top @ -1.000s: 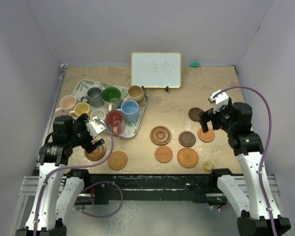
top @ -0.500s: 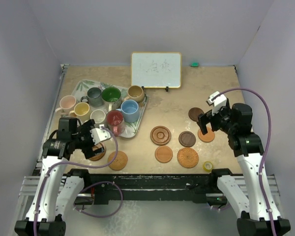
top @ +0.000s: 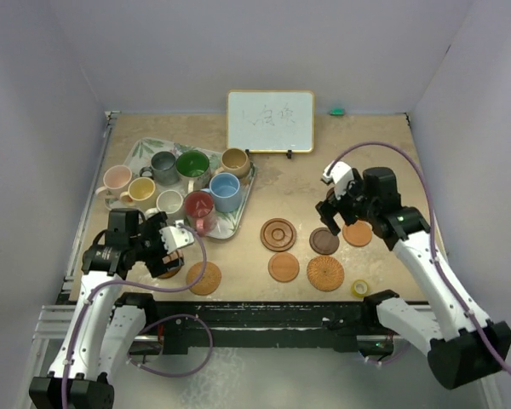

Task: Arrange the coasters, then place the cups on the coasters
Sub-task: Move the cup to the center of the board.

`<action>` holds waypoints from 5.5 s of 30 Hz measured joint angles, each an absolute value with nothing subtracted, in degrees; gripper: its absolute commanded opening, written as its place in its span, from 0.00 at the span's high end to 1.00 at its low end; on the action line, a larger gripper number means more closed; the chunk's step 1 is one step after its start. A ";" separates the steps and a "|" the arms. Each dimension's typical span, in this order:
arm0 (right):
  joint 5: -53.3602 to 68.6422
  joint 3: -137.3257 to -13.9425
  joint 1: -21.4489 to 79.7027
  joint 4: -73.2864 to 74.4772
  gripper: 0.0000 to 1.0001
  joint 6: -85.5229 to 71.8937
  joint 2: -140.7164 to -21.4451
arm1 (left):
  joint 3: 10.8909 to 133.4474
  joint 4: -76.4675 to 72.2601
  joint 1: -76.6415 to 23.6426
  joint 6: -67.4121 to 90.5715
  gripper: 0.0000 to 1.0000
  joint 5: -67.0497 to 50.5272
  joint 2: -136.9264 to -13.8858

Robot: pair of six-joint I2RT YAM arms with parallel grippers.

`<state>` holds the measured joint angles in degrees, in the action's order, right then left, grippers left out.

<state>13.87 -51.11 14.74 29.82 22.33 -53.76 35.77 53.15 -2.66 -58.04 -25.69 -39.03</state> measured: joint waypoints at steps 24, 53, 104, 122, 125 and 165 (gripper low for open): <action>1.89 -65.63 38.26 20.36 0.15 19.00 -98.15 | 36.34 42.09 -2.66 -44.93 0.05 -27.57 -39.99; 0.34 -76.64 32.53 29.12 0.44 23.00 -110.74 | 36.47 41.21 -2.66 -42.59 0.10 -27.44 -39.24; 5.72 -75.42 20.23 43.11 0.29 22.33 -78.59 | 29.98 37.93 -2.66 -68.55 0.14 -13.87 -56.62; 7.29 -67.11 20.23 42.22 0.29 21.43 -72.55 | 26.98 36.14 -10.04 -78.72 0.17 -14.68 -55.94; 7.31 -65.08 20.23 41.60 0.29 21.93 -70.76 | 26.35 37.28 -13.96 -78.76 0.18 -14.74 -54.28; 11.55 -60.84 14.92 39.00 0.28 24.18 -66.30 | 43.29 29.80 -45.23 -66.98 0.29 -15.62 -82.21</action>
<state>11.55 -60.84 14.92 39.00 24.18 -66.30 43.29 29.80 -45.23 -66.98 -15.62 -82.21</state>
